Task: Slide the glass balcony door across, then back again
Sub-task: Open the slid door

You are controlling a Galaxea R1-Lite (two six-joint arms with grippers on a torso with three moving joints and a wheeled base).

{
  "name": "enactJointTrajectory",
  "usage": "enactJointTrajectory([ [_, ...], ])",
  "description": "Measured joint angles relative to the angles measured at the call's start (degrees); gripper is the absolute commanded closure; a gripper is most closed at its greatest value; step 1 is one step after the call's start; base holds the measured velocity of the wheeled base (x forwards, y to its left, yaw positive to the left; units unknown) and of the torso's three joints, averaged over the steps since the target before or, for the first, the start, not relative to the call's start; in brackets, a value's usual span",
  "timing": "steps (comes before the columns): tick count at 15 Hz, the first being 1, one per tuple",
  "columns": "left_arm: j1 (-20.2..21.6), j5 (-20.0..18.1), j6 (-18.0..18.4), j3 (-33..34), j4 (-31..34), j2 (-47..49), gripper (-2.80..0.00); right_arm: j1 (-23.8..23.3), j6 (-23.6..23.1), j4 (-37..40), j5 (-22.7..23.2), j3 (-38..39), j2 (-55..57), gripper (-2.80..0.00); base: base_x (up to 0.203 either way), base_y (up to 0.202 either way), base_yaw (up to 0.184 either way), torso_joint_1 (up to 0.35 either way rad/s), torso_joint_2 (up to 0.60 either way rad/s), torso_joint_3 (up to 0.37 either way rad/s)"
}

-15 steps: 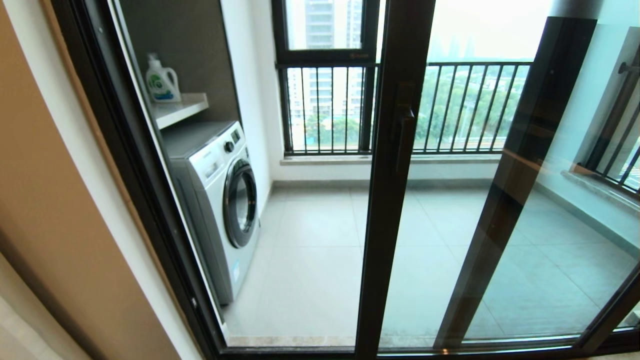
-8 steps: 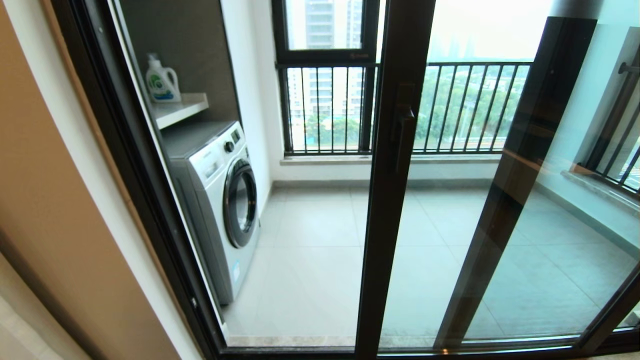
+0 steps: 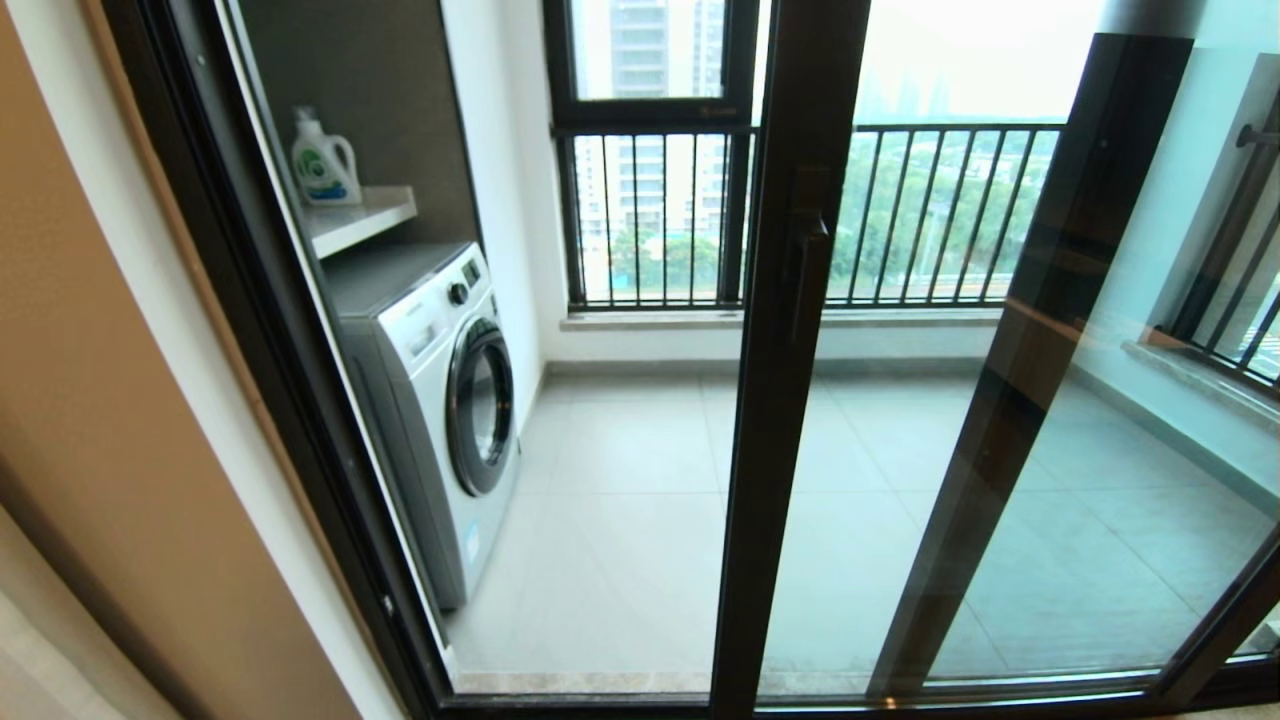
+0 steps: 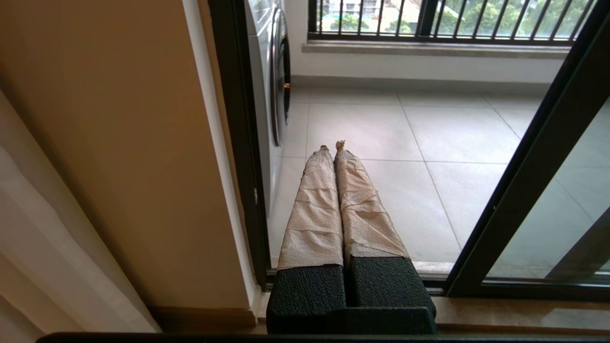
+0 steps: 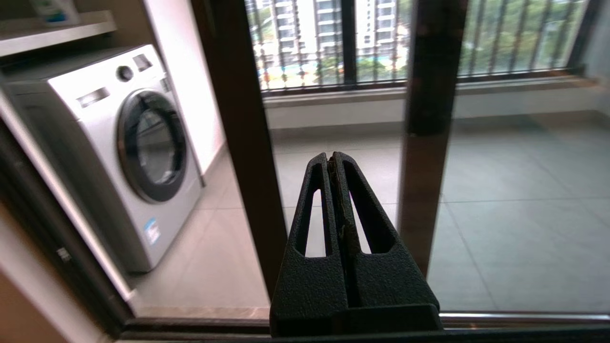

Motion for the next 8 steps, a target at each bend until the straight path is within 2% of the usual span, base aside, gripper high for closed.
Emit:
enactJointTrajectory([
  [5,0.00,-0.02,-0.02,0.00,0.00,0.00,0.00,3.68,-1.46,-7.59,20.21,-14.79,28.05,0.00,0.000,0.000,0.000,0.000,0.00,0.000],
  [7,0.00,-0.02,0.00,0.00,0.01,0.00,0.00,8.59,-2.29,-11.24,23.51,-20.10,40.53,0.00,0.000,0.000,0.000,0.000,0.00,0.000],
  [8,0.00,-0.05,-0.02,0.00,0.00,0.00,0.00,12.45,-2.80,-12.88,22.86,-22.76,46.52,0.00,0.000,0.000,0.000,0.000,0.00,0.000],
])
